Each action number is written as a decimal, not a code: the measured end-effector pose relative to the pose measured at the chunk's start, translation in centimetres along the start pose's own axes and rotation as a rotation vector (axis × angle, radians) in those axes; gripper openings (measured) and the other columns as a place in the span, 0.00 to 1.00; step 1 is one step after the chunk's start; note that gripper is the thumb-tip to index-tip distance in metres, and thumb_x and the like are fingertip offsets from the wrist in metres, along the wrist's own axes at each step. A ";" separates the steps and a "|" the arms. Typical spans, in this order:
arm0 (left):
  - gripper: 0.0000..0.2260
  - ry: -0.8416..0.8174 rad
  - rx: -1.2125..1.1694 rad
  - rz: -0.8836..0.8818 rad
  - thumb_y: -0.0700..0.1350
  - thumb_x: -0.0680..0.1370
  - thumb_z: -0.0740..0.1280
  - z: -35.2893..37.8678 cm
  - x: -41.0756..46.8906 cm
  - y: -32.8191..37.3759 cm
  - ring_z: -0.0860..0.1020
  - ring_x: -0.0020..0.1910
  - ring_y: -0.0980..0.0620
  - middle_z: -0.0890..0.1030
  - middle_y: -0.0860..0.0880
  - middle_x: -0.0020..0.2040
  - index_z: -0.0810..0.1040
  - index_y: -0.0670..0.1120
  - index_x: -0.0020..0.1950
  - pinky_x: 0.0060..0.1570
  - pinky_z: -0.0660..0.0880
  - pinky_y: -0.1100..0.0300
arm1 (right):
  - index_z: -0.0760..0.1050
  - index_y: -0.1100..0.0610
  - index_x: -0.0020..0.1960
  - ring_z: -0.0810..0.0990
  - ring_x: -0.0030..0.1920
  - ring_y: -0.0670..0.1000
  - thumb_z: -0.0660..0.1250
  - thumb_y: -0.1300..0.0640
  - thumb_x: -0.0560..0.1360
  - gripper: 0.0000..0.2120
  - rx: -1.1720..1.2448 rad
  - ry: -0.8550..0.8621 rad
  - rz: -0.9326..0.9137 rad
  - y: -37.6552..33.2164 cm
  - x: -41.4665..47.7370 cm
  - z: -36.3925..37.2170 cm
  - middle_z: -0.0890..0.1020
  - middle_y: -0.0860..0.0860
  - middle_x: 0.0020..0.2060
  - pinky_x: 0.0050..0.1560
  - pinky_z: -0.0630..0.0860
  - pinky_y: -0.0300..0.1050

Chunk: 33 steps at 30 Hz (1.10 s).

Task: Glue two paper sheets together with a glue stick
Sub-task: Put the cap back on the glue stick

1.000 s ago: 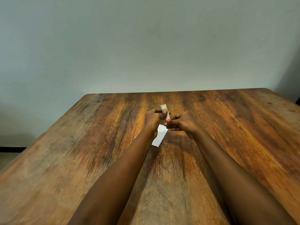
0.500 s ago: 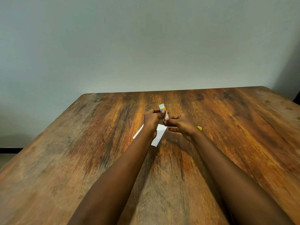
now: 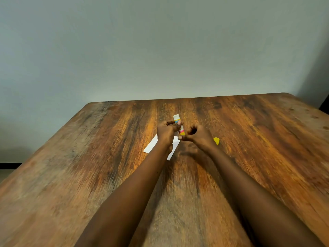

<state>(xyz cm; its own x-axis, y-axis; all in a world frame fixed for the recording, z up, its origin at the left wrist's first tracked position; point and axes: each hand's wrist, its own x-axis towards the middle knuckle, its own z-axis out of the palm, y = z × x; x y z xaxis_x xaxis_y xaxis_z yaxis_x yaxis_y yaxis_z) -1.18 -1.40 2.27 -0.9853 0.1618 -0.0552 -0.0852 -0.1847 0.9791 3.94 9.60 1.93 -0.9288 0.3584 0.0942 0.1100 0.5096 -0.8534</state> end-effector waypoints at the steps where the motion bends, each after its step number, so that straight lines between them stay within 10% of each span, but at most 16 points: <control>1: 0.09 0.001 0.001 0.003 0.37 0.75 0.69 -0.2 0.1 -0.1 0.78 0.48 0.50 0.80 0.42 0.51 0.77 0.37 0.54 0.38 0.76 0.65 | 0.76 0.60 0.44 0.76 0.40 0.49 0.77 0.54 0.65 0.14 -0.061 -0.013 -0.011 0.3 0.2 -0.6 0.79 0.52 0.39 0.42 0.73 0.44; 7: 0.15 -0.026 0.019 -0.006 0.37 0.74 0.69 -0.6 0.2 -1.0 0.79 0.42 0.58 0.80 0.45 0.53 0.75 0.36 0.60 0.34 0.74 0.73 | 0.74 0.58 0.64 0.79 0.55 0.56 0.63 0.66 0.76 0.17 -0.651 0.035 -0.001 2.7 0.9 -3.6 0.78 0.58 0.59 0.52 0.78 0.52; 14: 0.14 -0.093 0.031 -0.012 0.37 0.75 0.69 -1.0 -0.2 -1.4 0.79 0.52 0.52 0.80 0.40 0.61 0.75 0.38 0.59 0.43 0.73 0.68 | 0.77 0.62 0.45 0.80 0.47 0.57 0.55 0.67 0.78 0.12 -0.792 0.040 0.029 4.2 -0.1 -3.9 0.80 0.58 0.44 0.45 0.77 0.49; 22: 0.09 -0.202 0.089 -0.021 0.41 0.76 0.68 -1.3 -0.8 -1.4 0.78 0.47 0.56 0.80 0.47 0.58 0.75 0.49 0.54 0.42 0.71 0.60 | 0.79 0.63 0.55 0.78 0.42 0.47 0.69 0.66 0.73 0.11 -0.096 0.082 0.069 2.2 1.1 -4.0 0.82 0.57 0.50 0.34 0.71 0.31; 27: 0.13 -0.217 0.080 -0.035 0.44 0.76 0.69 -1.6 -1.1 -1.4 0.80 0.52 0.48 0.80 0.44 0.61 0.76 0.48 0.60 0.49 0.72 0.54 | 0.75 0.59 0.60 0.78 0.48 0.52 0.59 0.69 0.78 0.14 0.403 -0.002 0.036 0.2 1.2 -3.9 0.75 0.58 0.56 0.46 0.78 0.41; 33: 0.15 -0.236 0.031 -0.052 0.43 0.77 0.66 -2.1 -1.3 -1.5 0.79 0.50 0.47 0.81 0.41 0.58 0.74 0.46 0.64 0.39 0.78 0.57 | 0.73 0.57 0.45 0.77 0.41 0.50 0.56 0.67 0.79 0.10 0.811 -0.049 0.108 -0.5 1.0 -3.1 0.76 0.57 0.45 0.38 0.80 0.38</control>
<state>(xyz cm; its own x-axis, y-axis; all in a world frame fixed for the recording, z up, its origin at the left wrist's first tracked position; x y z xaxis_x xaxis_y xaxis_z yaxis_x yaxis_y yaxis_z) -0.13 -3.36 0.51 -0.9174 0.3931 -0.0615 -0.1264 -0.1413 0.9819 4.03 12.14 4.07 -0.9441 0.3292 -0.0159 -0.0734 -0.2570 -0.9636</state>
